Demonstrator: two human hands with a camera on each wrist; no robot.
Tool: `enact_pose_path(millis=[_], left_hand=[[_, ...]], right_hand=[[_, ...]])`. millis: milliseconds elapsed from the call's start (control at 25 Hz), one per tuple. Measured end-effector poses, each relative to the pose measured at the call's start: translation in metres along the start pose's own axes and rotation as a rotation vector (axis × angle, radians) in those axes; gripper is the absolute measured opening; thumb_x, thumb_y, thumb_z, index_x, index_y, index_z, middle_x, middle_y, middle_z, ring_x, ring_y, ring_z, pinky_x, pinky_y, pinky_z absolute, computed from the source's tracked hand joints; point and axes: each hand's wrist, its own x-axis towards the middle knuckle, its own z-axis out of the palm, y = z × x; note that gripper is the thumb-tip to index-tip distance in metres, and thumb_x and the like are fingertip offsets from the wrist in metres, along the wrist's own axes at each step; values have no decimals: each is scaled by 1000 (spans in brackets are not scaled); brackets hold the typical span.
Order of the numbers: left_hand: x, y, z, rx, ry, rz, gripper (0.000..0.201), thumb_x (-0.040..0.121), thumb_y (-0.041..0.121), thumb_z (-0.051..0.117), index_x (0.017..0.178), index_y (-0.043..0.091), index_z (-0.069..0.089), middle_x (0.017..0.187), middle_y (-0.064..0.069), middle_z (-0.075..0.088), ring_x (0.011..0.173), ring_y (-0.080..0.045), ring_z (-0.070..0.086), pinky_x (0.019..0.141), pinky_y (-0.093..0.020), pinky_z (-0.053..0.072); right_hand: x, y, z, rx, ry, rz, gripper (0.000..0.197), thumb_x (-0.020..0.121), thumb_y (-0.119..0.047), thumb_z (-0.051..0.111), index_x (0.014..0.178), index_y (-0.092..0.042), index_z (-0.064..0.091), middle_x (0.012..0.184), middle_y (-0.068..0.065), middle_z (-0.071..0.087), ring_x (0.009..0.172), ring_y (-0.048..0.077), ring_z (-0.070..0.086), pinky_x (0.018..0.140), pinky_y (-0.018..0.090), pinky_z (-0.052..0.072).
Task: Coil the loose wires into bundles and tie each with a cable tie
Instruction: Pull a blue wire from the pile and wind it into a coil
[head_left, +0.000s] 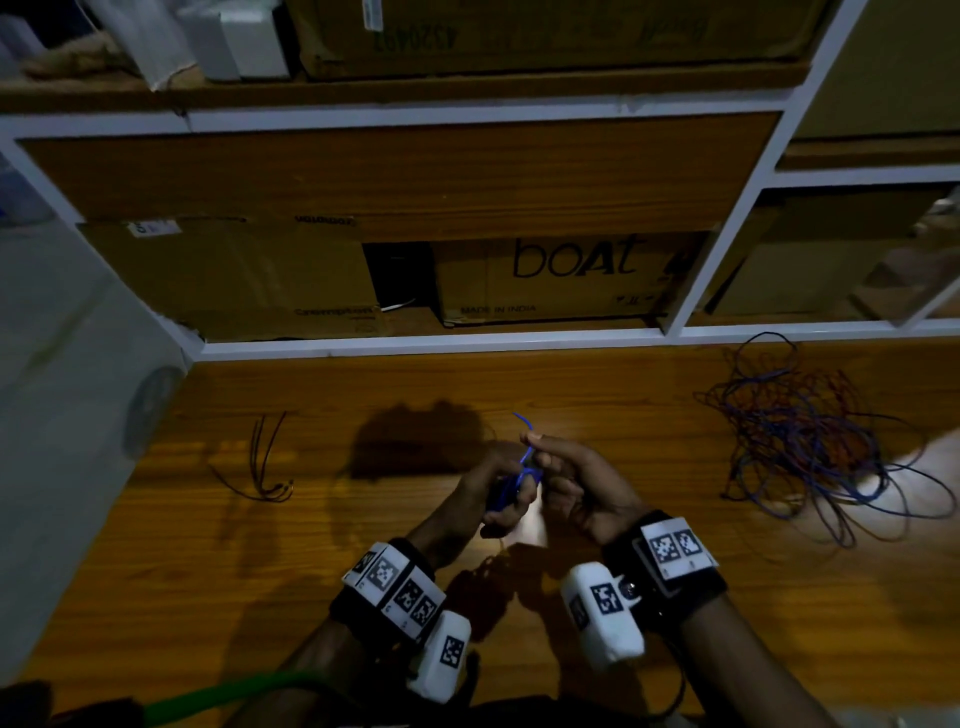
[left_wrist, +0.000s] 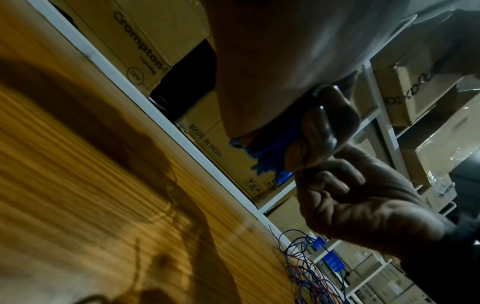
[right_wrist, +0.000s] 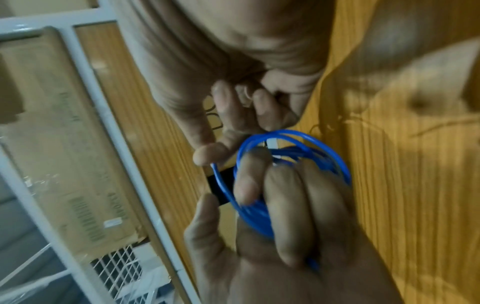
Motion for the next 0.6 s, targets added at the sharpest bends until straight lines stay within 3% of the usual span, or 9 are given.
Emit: enact_pose_path(millis=[160,240,320,360,440,520,600], left_hand=[[-4,2,4,-26,-49,-33,34,93,30,38,61,19,43,44,5,31,36,-8,20,42,-27,15],[-2,-1,2,-157,-46,-78,38,94,37,39,60,20,43,40,6,29,33,-7,19,37,-21,18],[0,-5,0,-258,-64,-108,46,98,46,36,60,21,45,38,8,29,31,-7,21,36,-19,19],[1,-7,-1,-303,-88,-117,50,99,50,32,61,21,46,37,8,30,31,-6,23,36,-20,19],[0,-6,-2,-362,-121,-126,51,99,51,31,62,21,48,37,8,30,31,-7,26,38,-22,17],[-1,-2,-3,-398,-105,-118,45,93,49,40,60,21,50,38,6,23,30,-7,27,41,-25,15],[-2,3,-6,-473,-119,-74,40,91,46,45,61,20,51,39,4,19,29,-8,26,42,-26,16]], right_hand=[[6,5,-10,27,-5,63,24,79,-25,81,71,-19,59,55,-7,35,34,4,25,39,21,11],[5,9,-10,-2,15,60,18,83,-27,76,72,-19,64,59,-5,47,38,5,35,38,19,19],[3,13,-7,-18,27,65,9,85,-24,73,87,-16,69,78,0,69,55,11,57,47,20,39],[3,16,-7,-5,28,46,16,85,-21,72,98,-14,68,93,3,74,70,17,65,58,24,47],[4,17,-8,27,29,-30,32,89,-11,66,120,-13,60,119,7,72,102,29,68,76,32,50],[0,12,-4,-63,-11,-121,34,94,-6,58,127,-13,58,122,8,71,107,27,68,77,30,53],[-5,9,2,-308,-54,-214,26,100,-12,53,122,-14,65,119,7,73,105,24,69,84,31,54]])
